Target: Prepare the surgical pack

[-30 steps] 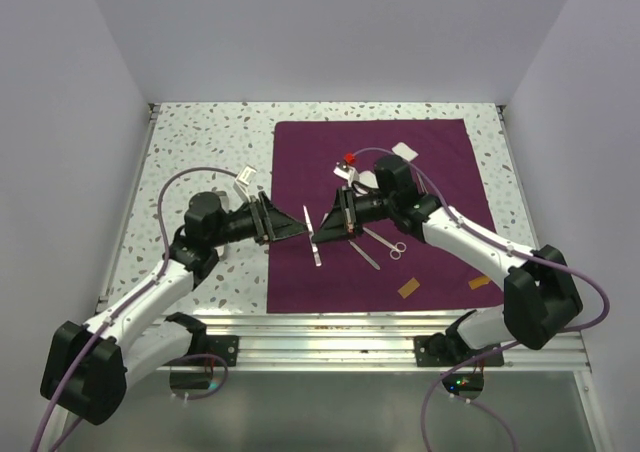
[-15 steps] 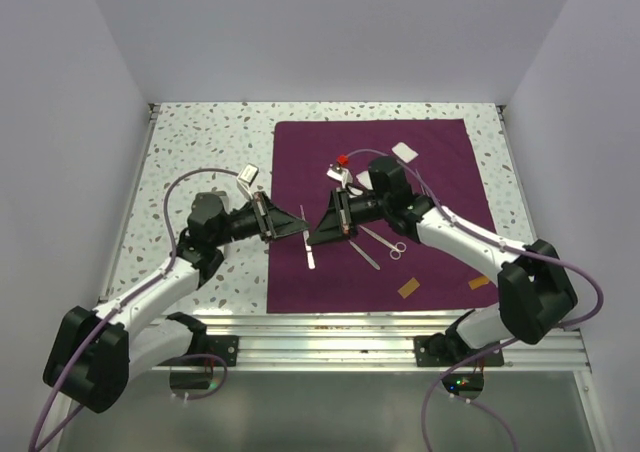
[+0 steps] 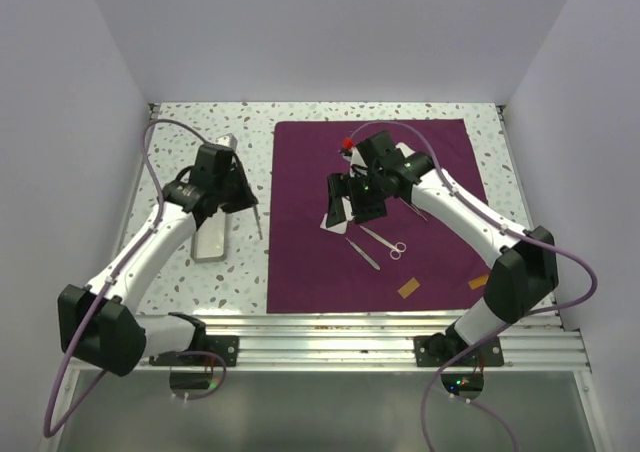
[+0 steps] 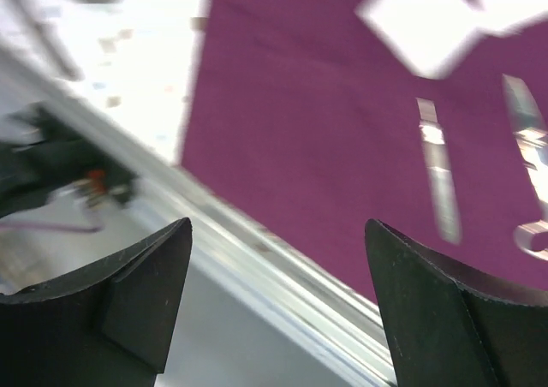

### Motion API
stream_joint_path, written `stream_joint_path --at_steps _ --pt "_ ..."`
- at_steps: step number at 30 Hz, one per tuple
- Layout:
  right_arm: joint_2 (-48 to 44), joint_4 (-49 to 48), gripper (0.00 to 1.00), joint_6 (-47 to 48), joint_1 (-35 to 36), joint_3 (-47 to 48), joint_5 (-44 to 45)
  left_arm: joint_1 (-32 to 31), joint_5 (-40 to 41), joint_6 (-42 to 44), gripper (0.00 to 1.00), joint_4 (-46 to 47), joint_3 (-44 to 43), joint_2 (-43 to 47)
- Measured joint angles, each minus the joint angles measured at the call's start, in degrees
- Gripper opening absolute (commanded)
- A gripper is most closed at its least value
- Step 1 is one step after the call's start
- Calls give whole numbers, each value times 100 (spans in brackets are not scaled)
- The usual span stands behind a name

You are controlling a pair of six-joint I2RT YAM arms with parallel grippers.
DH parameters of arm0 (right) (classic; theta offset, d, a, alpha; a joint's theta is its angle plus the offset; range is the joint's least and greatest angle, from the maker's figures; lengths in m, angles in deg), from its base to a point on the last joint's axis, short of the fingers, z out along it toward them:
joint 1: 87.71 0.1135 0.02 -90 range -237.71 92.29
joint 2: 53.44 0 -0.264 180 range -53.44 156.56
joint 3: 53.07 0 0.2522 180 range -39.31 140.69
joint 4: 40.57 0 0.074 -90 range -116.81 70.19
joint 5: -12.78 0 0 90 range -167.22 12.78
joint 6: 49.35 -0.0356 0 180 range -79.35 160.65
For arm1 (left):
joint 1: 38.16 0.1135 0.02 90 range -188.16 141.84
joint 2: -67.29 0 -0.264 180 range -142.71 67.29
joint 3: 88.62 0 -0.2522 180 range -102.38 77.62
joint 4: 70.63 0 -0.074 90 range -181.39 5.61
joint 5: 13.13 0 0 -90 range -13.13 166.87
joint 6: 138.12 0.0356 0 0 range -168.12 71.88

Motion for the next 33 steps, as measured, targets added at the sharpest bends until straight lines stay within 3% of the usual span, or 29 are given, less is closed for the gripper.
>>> stream_joint_path --at_steps 4,7,13,17,22,25,33 --pt "236 562 86 389 -175 72 896 247 1543 479 0 -1187 -433 -863" --pt "286 691 86 479 -507 37 1014 376 2402 706 0 -1604 -446 -1526" --pt "374 688 85 481 -1276 -46 1106 634 3324 1239 0 -1655 -498 -2275" --pt "778 776 85 520 -1353 72 1486 796 3504 1558 0 -1429 -647 -2763" --pt "1462 922 78 625 -1390 501 2551 826 3484 1843 0 -1128 -717 -3150" --pt "1880 901 63 800 -1460 841 3351 857 3445 1930 0 -1021 -765 -3176" --pt "2916 592 57 1233 -1663 1521 4273 1003 3187 1969 31 -828 -846 -3176"
